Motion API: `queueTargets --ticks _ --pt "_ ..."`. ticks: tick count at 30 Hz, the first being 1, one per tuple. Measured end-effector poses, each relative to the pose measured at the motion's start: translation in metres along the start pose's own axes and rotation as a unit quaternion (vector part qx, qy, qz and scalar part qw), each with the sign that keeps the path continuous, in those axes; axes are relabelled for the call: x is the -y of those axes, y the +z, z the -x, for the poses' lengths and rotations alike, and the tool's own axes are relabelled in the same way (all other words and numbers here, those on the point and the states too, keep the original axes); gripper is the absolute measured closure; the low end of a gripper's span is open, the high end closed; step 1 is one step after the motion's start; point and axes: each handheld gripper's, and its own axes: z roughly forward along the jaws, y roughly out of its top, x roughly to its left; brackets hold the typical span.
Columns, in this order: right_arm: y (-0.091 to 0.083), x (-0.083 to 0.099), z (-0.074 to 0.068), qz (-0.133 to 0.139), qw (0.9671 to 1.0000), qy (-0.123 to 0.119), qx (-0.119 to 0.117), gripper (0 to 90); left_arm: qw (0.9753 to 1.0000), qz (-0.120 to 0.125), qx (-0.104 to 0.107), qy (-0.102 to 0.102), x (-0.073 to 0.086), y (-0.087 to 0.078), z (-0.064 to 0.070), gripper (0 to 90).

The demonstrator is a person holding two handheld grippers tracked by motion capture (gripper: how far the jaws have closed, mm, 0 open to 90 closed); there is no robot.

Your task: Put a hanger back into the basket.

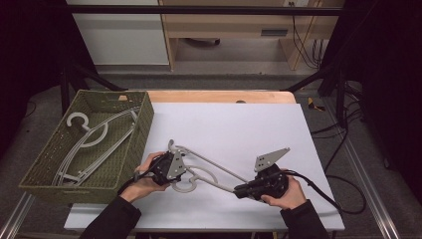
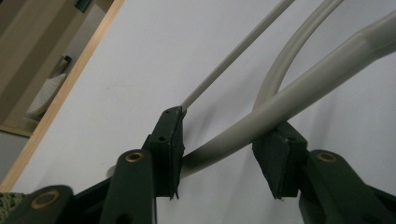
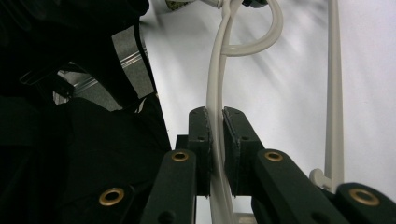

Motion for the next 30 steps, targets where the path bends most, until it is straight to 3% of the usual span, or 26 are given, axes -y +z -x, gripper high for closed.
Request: queueTargets --ticks 8,17,23,28,30 --pt "-0.002 0.005 0.005 -0.008 0.9997 -0.014 0.020 80.1 0.9999 -0.001 -0.004 0.015 -0.002 -0.005 0.004 59.0" --pt "0.000 0.014 0.017 -0.017 0.9982 -0.003 0.057 72.6 0.9988 -0.010 -0.010 0.046 -0.006 -0.008 0.013 64.0" --pt "0.002 0.018 0.022 -0.028 0.9952 -0.005 0.094 67.5 0.9979 -0.016 -0.015 0.062 -0.010 -0.013 0.016 67.8" --pt "0.003 0.021 0.026 -0.013 0.9929 0.003 0.118 64.2 0.9970 -0.020 -0.021 0.071 -0.014 -0.015 0.019 70.7" --pt "0.003 0.022 0.028 -0.019 0.9915 0.001 0.129 63.3 0.9967 -0.019 -0.027 0.074 -0.016 -0.016 0.020 72.2"
